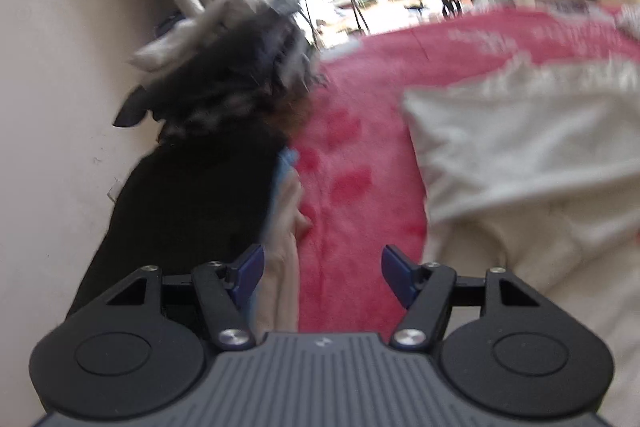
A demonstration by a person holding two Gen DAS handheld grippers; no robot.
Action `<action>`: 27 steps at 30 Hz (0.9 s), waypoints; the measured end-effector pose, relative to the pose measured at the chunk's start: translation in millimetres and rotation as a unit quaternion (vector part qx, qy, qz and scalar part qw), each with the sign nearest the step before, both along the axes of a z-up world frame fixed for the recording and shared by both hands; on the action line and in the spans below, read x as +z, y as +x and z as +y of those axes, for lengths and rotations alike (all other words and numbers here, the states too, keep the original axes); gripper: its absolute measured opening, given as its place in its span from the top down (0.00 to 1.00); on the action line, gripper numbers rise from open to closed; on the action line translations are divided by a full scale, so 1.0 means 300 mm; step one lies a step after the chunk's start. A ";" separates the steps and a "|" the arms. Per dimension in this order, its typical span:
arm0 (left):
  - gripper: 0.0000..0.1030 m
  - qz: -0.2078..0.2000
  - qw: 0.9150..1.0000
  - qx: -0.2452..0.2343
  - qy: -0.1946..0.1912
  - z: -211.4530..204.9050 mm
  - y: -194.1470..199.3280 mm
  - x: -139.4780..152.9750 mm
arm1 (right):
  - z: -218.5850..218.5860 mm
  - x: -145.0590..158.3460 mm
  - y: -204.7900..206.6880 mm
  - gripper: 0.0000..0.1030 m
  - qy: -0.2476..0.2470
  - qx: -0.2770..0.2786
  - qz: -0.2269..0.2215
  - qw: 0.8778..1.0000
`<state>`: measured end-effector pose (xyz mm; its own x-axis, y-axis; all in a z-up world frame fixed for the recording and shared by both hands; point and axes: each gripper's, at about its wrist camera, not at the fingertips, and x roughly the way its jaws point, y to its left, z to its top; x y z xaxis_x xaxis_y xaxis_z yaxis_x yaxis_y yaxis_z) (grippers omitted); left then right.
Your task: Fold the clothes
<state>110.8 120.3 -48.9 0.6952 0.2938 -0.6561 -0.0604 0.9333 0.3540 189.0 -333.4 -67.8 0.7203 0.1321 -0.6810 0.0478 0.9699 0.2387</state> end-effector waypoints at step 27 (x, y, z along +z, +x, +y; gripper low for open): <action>0.36 -0.029 0.989 -0.056 -0.137 -0.133 0.366 -0.137 | 0.339 -0.093 0.174 0.84 -0.033 0.171 -0.016 0.985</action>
<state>220.5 80.3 -90.0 0.7515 0.0298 -0.6590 0.0363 0.9956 0.0864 241.1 -231.7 -95.8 0.6630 0.3271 -0.6734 -0.2911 0.9413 0.1707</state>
